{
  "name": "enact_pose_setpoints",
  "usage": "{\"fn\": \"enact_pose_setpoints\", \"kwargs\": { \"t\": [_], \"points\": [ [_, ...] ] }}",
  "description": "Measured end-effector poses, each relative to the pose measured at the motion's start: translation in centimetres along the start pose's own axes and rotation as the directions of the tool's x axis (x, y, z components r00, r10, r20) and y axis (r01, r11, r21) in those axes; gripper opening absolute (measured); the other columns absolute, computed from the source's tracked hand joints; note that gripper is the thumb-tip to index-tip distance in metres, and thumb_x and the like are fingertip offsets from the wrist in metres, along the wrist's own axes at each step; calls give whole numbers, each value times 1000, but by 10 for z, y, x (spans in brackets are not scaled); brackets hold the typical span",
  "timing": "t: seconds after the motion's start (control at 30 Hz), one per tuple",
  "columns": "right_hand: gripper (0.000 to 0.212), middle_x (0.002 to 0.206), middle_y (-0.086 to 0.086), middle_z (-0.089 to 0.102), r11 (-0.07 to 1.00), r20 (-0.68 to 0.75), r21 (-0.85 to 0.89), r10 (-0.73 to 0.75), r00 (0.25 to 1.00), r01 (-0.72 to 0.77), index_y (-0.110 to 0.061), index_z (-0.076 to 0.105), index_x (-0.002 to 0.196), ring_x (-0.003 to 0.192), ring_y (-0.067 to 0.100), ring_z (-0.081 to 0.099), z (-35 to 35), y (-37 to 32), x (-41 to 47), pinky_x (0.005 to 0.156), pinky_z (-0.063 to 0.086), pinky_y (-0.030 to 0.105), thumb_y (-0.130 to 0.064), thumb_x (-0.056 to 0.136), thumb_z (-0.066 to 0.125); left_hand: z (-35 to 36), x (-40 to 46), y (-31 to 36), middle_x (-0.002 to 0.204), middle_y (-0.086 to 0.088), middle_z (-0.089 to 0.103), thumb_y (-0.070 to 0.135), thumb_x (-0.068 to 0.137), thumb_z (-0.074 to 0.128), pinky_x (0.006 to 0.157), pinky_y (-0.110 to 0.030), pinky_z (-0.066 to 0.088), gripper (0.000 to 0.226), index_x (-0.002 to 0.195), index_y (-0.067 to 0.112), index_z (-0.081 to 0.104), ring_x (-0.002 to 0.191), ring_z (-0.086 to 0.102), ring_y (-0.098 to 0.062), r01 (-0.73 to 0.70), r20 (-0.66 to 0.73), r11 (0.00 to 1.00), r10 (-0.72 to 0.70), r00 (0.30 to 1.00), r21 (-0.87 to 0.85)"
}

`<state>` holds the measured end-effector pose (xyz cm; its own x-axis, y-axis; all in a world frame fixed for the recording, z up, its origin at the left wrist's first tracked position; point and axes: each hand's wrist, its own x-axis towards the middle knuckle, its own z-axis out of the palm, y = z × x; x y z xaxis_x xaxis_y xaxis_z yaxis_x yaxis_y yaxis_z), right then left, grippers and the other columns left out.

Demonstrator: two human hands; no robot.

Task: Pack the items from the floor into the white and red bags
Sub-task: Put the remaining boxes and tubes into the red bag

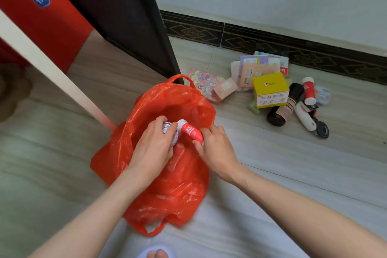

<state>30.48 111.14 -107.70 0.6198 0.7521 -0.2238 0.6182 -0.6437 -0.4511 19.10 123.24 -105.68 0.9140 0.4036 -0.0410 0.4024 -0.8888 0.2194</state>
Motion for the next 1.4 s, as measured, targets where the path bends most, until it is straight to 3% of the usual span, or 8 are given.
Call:
{"fn": "enact_pose_setpoints", "kwargs": {
  "t": [0.3, 0.53, 0.67, 0.8, 1.0, 1.1, 1.2, 1.4],
  "points": [
    [33, 117, 15, 52, 982, 49, 136, 125, 991, -131, -6, 53, 119, 108, 33, 51, 30, 1, 25, 90, 40, 38, -23, 90, 53, 12, 16, -8, 102, -23, 62, 12, 62, 81, 60, -41, 55, 62, 119, 7, 57, 80, 64, -40, -8, -26, 999, 9, 1000, 52],
    [34, 119, 11, 58, 977, -82, 195, 109, 991, -92, -8, 55, 121, 114, 28, 51, -4, 49, -14, 95, 38, 34, -19, 89, 56, 23, 2, 17, 126, -19, 57, 2, 75, 64, 98, -44, 42, 41, 116, 4, 60, 119, 53, -34, -215, -13, 976, 216, 976, 40],
    [39, 120, 16, 54, 951, -230, 196, 282, 931, -240, -3, 51, 121, 114, 33, 48, -41, 104, -14, 95, 34, 34, -21, 86, 60, 22, 25, 52, 115, -14, 63, 8, 76, 61, 92, -40, 47, 33, 109, 5, 63, 113, 57, -32, -321, -92, 947, 319, 943, -11],
    [56, 122, 20, 49, 944, -391, 132, 329, 859, -302, -3, 47, 125, 114, 35, 43, -77, 140, 19, 95, 32, 36, -32, 81, 65, 26, 81, 72, 113, -16, 61, 4, 71, 57, 96, -38, 32, 35, 106, 3, 60, 121, 48, -34, -368, -104, 918, 384, 917, 147],
    [88, 135, 19, 36, 925, -347, -6, 354, 868, -380, 0, 31, 133, 121, 36, 35, -84, 138, 75, 97, 34, 42, -54, 74, 66, 49, 161, 79, 111, -21, 54, 12, 78, 64, 81, -44, 43, 43, 116, 0, 49, 104, 50, -38, -152, 115, 969, 131, 985, 195],
    [82, 137, 19, 31, 917, -356, -46, 356, 864, -396, 1, 29, 134, 122, 36, 32, -77, 140, 84, 98, 34, 42, -50, 78, 63, 65, 179, 85, 119, -21, 48, 21, 87, 56, 86, -42, 36, 45, 124, 1, 40, 110, 44, -38, -48, 159, 976, 14, 987, 214],
    [76, 138, 20, 31, 914, -366, -46, 361, 858, -404, -1, 32, 133, 121, 38, 33, -78, 145, 83, 97, 34, 45, -46, 79, 60, 68, 179, 88, 114, -22, 49, 7, 88, 49, 82, -41, 36, 31, 118, 0, 45, 106, 45, -38, -4, 121, 979, -20, 992, 202],
    [77, 133, 22, 39, 963, -466, 128, 269, 843, -236, -5, 40, 134, 117, 38, 39, -80, 132, 46, 99, 33, 41, -45, 72, 61, 31, 125, 79, 98, -22, 54, 10, 77, 50, 69, -45, 43, 24, 98, -1, 55, 88, 50, -38, -214, -82, 976, 211, 974, -36]
  ]
}}
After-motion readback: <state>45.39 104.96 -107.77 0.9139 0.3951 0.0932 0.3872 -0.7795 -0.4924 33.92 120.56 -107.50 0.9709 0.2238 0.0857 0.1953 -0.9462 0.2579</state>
